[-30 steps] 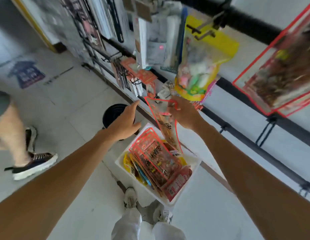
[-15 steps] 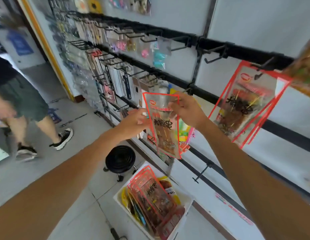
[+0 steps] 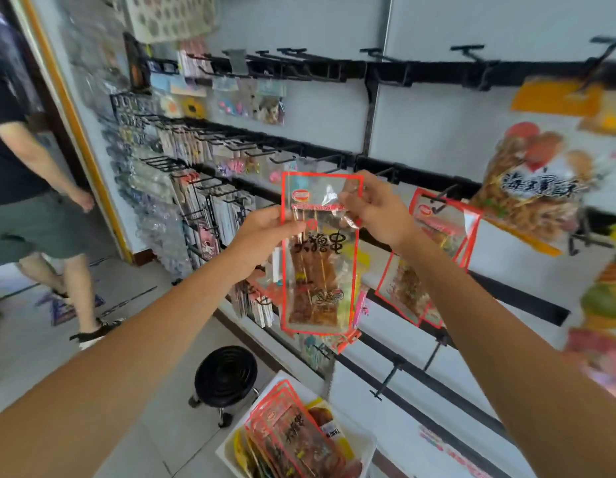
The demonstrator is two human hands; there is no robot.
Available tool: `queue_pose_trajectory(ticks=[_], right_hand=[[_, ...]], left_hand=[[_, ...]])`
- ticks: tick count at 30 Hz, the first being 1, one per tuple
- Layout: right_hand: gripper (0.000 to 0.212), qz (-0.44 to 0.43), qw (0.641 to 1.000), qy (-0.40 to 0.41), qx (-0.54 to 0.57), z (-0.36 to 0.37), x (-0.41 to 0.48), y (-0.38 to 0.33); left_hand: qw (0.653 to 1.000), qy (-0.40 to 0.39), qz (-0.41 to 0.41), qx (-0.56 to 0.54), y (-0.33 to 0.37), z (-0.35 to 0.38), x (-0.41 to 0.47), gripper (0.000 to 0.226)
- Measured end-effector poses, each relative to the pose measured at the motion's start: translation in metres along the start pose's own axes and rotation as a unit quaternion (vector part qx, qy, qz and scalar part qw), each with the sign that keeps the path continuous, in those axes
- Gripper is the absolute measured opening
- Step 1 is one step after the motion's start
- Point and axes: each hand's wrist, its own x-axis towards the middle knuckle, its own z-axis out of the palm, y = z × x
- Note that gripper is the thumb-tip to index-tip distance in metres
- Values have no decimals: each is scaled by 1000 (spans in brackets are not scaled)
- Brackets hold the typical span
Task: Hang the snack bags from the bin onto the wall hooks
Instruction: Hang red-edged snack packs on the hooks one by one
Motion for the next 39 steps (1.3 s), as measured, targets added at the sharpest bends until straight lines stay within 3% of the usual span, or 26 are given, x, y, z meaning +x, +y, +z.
queue_pose_trajectory(ticks=[3, 6, 13, 17, 23, 29, 35, 39], right_hand=[[12, -3, 999, 27, -19, -10, -14, -18], [17, 11, 997, 69, -38, -18, -33, -36], [6, 42, 983, 157, -81, -49, -96, -73], [21, 75, 966, 204, -139, -74, -133, -88], [13, 74, 937, 281, -194, -118, -183, -115], [5, 72, 926, 300, -216, -162, -227, -128], [4, 75, 913, 303, -261, -211, -273, -134], [13, 99, 906, 302, -280, -237, -307, -138]], left_hand=[[999, -17, 26, -7, 16, 5, -9, 24], [998, -32, 47, -12, 28, 14, -16, 5], [988, -119, 82, -45, 54, 57, -40, 9], [979, -169, 100, -61, 67, 92, -49, 11], [954, -257, 124, -95, 92, 155, -63, 13], [931, -318, 170, -53, 116, 209, -78, 8], [913, -332, 201, -124, 145, 265, -108, 21], [912, -318, 209, -154, 168, 299, -124, 15]])
